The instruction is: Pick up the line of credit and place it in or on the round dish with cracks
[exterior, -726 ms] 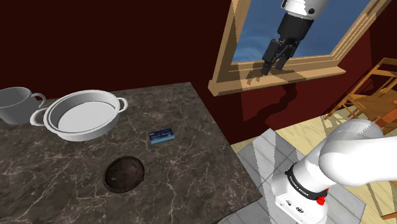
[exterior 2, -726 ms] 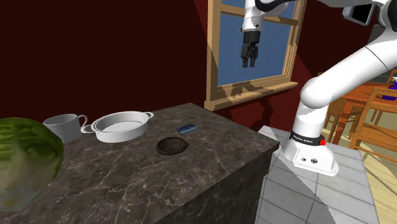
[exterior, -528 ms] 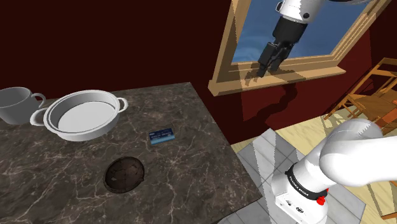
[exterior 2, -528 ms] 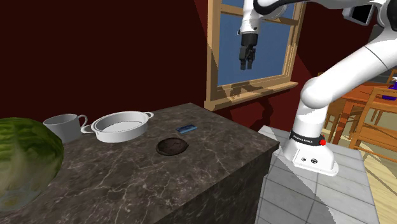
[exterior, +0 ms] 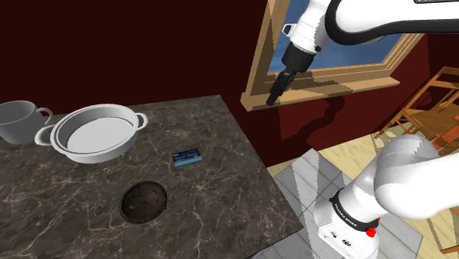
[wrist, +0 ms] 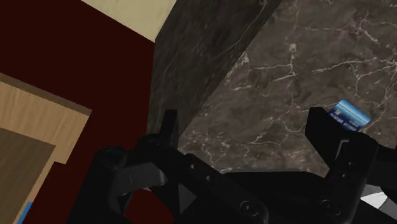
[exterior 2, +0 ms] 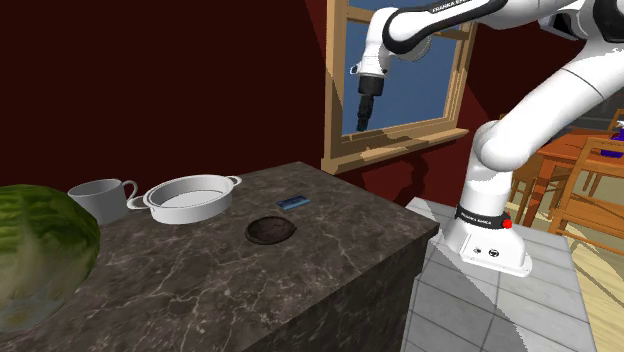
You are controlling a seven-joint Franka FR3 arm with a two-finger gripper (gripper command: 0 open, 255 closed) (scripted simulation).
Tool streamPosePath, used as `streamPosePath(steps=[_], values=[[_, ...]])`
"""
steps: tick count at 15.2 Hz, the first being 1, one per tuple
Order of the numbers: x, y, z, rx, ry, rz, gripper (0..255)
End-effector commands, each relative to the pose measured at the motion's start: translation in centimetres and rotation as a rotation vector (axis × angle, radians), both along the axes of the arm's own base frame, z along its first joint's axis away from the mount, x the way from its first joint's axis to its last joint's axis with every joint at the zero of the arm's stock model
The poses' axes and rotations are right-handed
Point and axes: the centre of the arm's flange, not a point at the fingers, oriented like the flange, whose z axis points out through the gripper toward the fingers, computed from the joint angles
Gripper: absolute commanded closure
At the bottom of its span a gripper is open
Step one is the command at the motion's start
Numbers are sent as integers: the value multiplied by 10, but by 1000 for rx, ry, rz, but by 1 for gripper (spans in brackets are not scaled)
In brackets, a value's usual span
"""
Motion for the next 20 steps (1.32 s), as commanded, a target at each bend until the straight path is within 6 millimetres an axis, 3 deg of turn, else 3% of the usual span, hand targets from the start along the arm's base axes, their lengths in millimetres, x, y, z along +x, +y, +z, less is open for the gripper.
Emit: streamPosePath(steps=[1, 11, 20], values=[[10, 12, -13, 22, -38, 77, 0], [43, 98, -80, 130, -206, 455, 0], [51, 188, -129, 227, -356, 795, 0]])
